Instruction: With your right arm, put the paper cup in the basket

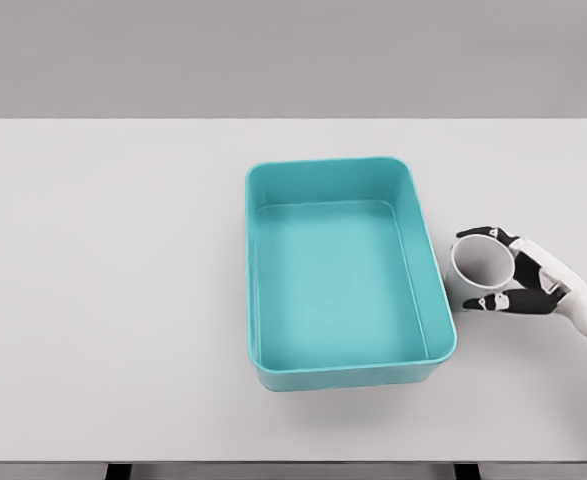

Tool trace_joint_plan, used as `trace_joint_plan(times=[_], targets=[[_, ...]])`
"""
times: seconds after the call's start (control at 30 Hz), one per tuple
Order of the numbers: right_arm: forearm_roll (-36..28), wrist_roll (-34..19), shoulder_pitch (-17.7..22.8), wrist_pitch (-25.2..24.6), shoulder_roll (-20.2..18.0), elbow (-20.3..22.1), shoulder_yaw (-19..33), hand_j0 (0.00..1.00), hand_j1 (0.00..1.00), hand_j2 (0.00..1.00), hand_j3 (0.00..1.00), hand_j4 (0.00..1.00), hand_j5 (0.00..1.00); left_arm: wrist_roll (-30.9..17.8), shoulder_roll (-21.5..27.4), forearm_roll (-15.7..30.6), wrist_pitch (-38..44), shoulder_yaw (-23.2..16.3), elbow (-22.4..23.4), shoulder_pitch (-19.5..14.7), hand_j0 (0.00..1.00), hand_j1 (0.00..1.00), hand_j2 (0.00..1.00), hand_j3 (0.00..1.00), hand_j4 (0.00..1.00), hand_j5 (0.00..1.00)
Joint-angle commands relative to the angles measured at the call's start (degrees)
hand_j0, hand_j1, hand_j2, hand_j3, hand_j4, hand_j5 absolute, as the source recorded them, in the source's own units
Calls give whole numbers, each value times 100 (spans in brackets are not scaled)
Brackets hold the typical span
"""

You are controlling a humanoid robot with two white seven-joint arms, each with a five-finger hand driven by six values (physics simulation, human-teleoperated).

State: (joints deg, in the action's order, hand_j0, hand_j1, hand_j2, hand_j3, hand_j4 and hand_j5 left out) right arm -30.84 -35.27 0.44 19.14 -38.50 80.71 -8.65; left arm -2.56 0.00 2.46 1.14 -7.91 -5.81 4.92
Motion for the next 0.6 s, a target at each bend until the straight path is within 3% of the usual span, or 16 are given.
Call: trace_joint_plan(times=[0.0, 0.3, 0.57], targets=[[122, 27, 0, 28, -9, -11, 12, 56, 56, 56, 56, 56, 56, 1, 0, 0, 0, 0, 1, 9, 100, 100, 100, 100, 100, 100], [184, 27, 0, 107, -79, 85, 382, 52, 52, 52, 52, 52, 52, 1, 0, 0, 0, 0, 1, 0, 100, 100, 100, 100, 100, 100], [184, 27, 9, 107, -123, 753, 672, 50, 50, 50, 50, 50, 50, -8, 0, 0, 0, 0, 1, 0, 100, 100, 100, 100, 100, 100]])
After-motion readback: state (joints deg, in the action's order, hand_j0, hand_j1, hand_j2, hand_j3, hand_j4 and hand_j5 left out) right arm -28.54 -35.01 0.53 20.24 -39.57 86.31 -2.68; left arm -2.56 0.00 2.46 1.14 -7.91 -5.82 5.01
